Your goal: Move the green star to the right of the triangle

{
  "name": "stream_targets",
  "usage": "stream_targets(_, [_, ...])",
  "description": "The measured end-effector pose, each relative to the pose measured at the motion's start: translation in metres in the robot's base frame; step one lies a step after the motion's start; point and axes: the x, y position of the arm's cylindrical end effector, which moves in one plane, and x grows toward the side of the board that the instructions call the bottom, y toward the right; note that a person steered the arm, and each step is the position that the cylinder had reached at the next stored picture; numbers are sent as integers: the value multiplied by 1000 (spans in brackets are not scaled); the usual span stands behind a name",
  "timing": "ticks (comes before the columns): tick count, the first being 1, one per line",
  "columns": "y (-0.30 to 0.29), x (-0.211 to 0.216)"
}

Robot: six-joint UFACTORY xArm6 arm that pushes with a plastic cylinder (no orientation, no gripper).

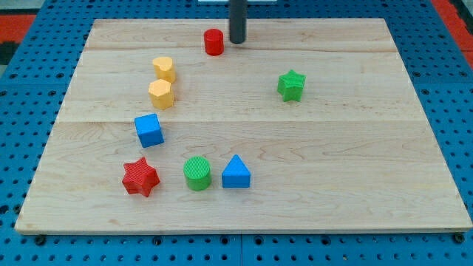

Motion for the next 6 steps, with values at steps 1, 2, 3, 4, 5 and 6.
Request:
stream_targets(1, [-69,0])
stream_targets(2, [-66,0])
stream_targets(3, [-4,0])
stream_targets(4, [82,7])
stream_targets(5, [68,38])
stream_targets(6, [110,95])
